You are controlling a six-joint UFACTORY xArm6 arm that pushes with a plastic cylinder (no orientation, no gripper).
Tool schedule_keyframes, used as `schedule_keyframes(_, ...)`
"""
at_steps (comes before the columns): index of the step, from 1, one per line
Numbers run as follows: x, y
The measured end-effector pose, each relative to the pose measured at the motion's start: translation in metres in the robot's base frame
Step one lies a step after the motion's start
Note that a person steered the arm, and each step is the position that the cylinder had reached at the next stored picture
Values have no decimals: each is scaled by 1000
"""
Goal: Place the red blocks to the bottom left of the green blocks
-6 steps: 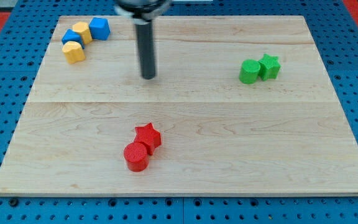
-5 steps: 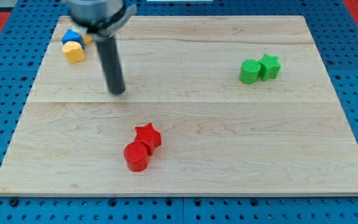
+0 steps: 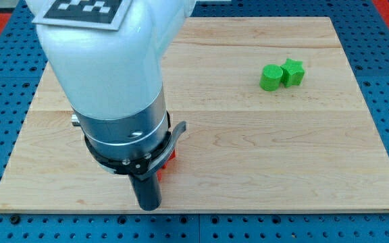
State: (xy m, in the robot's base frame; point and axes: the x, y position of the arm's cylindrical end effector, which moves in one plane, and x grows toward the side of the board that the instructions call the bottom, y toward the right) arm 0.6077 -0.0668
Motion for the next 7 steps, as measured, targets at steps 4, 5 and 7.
schedule_keyframes(4, -31, -63)
schedule_keyframes(5, -42, -27)
schedule_keyframes(7, -105, 3)
